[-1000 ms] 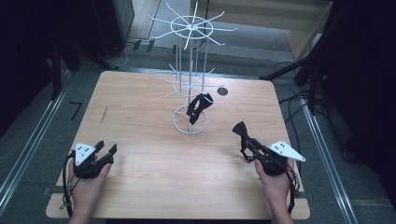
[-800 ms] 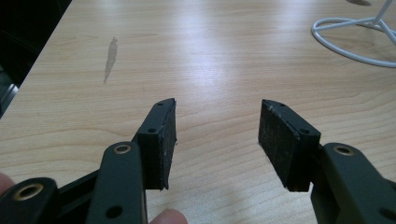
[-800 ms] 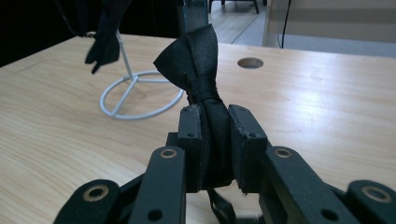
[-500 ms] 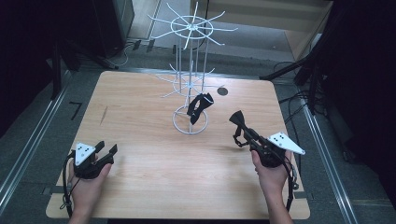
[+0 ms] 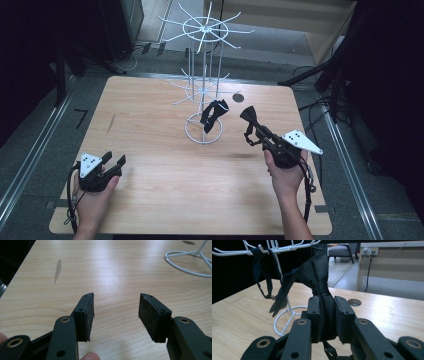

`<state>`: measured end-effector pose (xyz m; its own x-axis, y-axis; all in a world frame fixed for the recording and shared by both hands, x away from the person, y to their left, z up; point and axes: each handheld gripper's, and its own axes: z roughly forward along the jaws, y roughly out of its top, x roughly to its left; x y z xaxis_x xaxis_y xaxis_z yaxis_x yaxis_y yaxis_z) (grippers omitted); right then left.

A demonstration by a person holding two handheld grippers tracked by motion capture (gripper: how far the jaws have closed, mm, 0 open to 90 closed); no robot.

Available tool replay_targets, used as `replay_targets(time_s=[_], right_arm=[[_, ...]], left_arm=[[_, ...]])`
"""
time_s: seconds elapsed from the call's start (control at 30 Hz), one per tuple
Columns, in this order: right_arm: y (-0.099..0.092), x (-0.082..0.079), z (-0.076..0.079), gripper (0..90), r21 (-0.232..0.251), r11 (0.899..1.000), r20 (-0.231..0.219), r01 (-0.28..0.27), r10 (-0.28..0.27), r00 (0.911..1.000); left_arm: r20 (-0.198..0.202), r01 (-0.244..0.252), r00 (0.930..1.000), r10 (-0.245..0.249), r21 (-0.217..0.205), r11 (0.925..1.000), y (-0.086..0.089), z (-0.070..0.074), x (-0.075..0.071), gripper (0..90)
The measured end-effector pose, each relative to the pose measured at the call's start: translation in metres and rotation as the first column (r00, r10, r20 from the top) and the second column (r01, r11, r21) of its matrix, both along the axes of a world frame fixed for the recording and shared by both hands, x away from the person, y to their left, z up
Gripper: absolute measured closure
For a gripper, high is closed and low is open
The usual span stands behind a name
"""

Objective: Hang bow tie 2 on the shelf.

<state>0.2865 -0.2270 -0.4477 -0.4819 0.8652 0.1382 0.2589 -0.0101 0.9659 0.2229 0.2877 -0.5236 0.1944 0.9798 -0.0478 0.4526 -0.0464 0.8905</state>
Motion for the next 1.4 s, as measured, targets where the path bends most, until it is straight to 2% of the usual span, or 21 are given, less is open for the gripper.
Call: replay_targets(time_s=[0.4,0.87,1.13,1.4], right_arm=[[0.005,0.01,0.01,76.8,0.045,0.999,0.027,0.003,-0.004,0.9996],[0.024,0.047,0.034,76.9,0.039,0.996,0.024,0.076,-0.077,0.9967],[0.036,0.06,0.041,77.2,0.024,0.992,0.023,0.123,-0.123,0.9921],[0.048,0.066,0.051,77.2,0.028,0.992,0.041,0.124,-0.125,0.9913]], left_arm=[[-0.004,0.0,1.0,0.0,0.006,1.0,-0.001,0.0,0.0,47.8],[-0.003,-0.001,1.0,0.001,0.006,1.0,-0.001,0.0,0.0,47.9],[-0.002,0.001,1.0,-0.001,0.004,1.0,-0.001,0.0,0.0,47.8],[-0.002,0.003,1.0,-0.003,0.005,1.0,-0.001,0.0,0.0,47.8]])
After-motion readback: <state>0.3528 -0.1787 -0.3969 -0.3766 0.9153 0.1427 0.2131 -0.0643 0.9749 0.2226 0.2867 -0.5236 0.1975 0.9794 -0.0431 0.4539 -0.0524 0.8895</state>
